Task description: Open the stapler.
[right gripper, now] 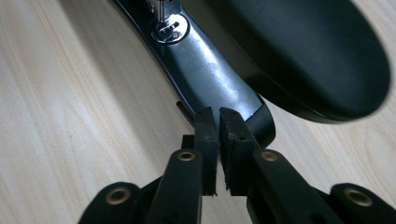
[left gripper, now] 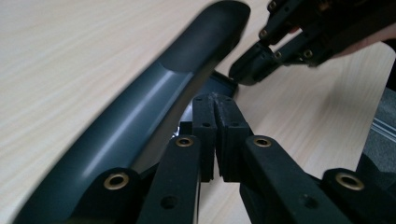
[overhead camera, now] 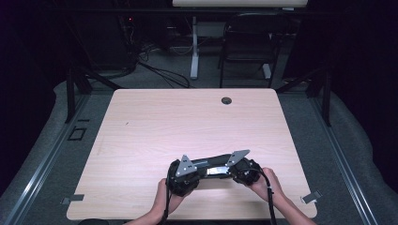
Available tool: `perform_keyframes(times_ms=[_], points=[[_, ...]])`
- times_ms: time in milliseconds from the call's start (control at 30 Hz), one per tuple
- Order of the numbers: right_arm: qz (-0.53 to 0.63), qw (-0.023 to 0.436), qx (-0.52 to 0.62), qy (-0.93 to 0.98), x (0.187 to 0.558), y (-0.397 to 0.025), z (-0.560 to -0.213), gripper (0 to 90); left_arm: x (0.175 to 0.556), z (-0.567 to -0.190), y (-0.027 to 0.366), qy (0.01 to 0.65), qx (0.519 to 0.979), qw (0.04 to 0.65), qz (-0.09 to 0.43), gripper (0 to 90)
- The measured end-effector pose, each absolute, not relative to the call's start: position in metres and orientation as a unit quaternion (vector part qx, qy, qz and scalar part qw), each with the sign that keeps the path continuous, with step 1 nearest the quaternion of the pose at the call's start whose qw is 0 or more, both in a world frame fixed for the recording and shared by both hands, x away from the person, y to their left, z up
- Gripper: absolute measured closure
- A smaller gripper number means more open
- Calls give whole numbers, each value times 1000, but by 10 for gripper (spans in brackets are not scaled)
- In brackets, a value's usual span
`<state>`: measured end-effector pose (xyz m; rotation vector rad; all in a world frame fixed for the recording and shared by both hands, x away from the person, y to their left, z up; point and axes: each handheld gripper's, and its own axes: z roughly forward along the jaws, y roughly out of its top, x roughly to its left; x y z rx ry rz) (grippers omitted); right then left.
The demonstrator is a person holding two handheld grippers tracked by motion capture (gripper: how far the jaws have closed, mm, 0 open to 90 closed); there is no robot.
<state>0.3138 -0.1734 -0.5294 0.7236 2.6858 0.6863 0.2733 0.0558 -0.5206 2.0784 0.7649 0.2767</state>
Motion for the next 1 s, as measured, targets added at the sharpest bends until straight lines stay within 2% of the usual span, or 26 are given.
perform_keyframes(times_ms=[100,133,200,333,767,1000], points=[[248,144,254,924,314,-170,-534,900,271,-530,49,311,838,434,115,900],[218,149,240,934,316,-170,-530,900,271,-532,47,312,839,431,116,900],[243,148,257,924,316,-166,-538,900,272,-536,43,315,838,428,120,900],[217,156,242,933,319,-164,-540,900,272,-543,35,315,838,426,129,900],[212,187,245,927,319,-164,-547,900,278,-568,14,347,819,415,191,886],[238,177,267,917,319,-170,-549,896,281,-576,8,350,816,413,201,884]])
